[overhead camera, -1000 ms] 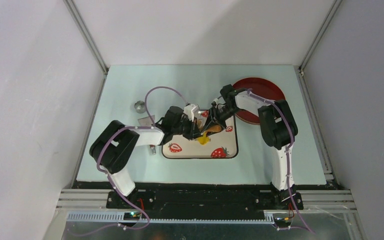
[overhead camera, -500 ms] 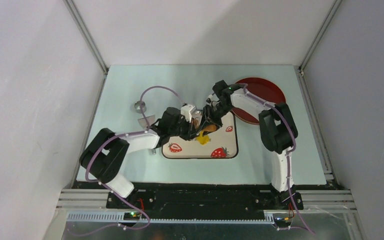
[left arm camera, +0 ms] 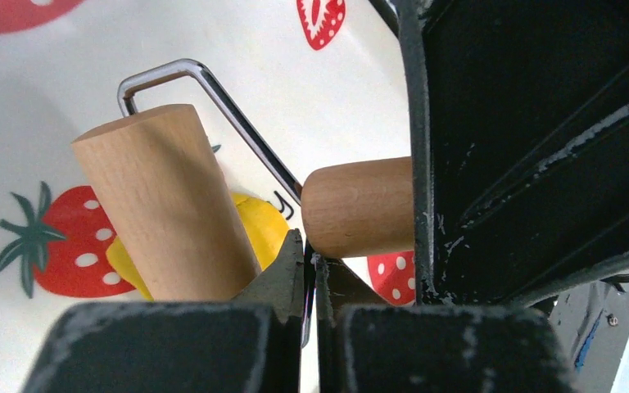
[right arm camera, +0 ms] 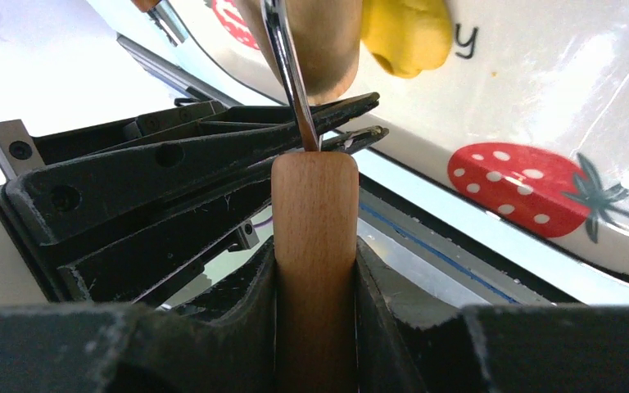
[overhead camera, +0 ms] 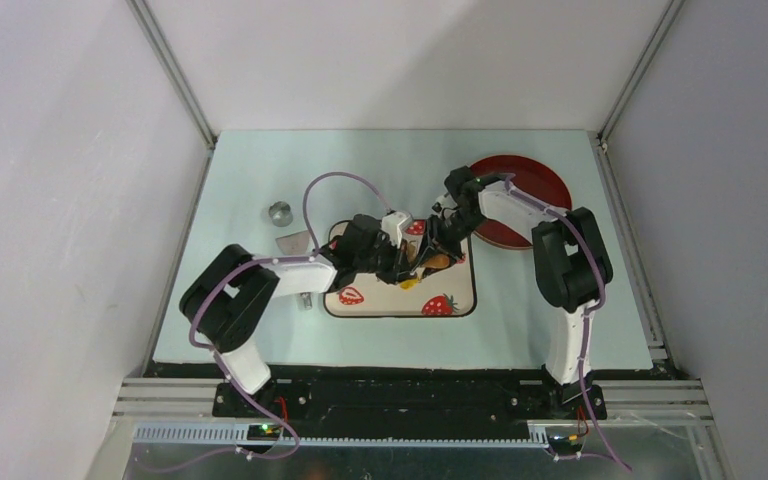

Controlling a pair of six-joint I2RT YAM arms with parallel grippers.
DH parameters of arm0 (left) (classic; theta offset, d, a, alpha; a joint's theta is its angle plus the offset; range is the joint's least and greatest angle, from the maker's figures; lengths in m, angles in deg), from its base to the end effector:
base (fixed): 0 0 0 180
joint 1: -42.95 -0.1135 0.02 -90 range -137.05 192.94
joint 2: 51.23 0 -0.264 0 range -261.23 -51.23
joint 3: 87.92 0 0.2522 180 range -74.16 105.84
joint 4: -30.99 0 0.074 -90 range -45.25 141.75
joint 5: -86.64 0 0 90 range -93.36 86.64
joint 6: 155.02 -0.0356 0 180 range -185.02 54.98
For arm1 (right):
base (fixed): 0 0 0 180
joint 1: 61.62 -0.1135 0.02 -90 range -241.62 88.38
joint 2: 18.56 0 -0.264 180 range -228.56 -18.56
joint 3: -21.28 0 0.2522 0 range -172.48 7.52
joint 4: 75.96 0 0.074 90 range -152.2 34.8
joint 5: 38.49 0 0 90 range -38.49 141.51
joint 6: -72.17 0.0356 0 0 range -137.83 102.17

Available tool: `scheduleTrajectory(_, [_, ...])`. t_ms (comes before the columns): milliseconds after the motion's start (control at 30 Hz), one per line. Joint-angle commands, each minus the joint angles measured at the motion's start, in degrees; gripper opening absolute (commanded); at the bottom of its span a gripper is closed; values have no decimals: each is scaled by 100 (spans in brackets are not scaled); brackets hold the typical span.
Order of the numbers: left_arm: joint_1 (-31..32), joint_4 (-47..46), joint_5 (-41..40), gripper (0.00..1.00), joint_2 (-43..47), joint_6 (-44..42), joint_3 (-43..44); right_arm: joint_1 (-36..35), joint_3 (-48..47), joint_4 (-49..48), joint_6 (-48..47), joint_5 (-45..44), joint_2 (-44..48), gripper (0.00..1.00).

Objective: Roll out the dumpling wrappers from the dough

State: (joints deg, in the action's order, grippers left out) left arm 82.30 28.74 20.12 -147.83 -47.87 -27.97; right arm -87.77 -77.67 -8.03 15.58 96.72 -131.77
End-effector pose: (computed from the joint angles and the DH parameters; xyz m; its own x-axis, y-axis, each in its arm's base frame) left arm 0.2545 -0.2270 0.1650 -0.6639 0.1946 -0.7220 0.6698 0.5842 -0.4584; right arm 0.3317 0.1910 0.1958 -0.9610 -0.0397 0.2737 0.1582 0.7328 0.6617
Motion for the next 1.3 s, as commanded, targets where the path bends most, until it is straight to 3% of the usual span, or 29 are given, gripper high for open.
scheduleTrajectory(0, [177, -651, 591, 0, -276, 643, 481, -79, 115, -923, -5, 458, -254, 0])
scheduleTrajectory(433, [173, -653, 788, 0, -603, 713, 602, 215, 1025, -1724, 287, 941, -190, 0])
scheduleTrajectory(667, [176, -508, 450, 0, 11, 346, 615, 222, 913, -2164, 362, 1067, 357, 0])
scheduleTrajectory(900, [176, -305, 26, 0, 783, -48, 615, 113, 251, -1823, 31, 915, 829, 0])
scheduleTrajectory(1267, [240, -165, 300, 0, 531, 161, 755, 287, 497, -1418, 97, 512, 1090, 0])
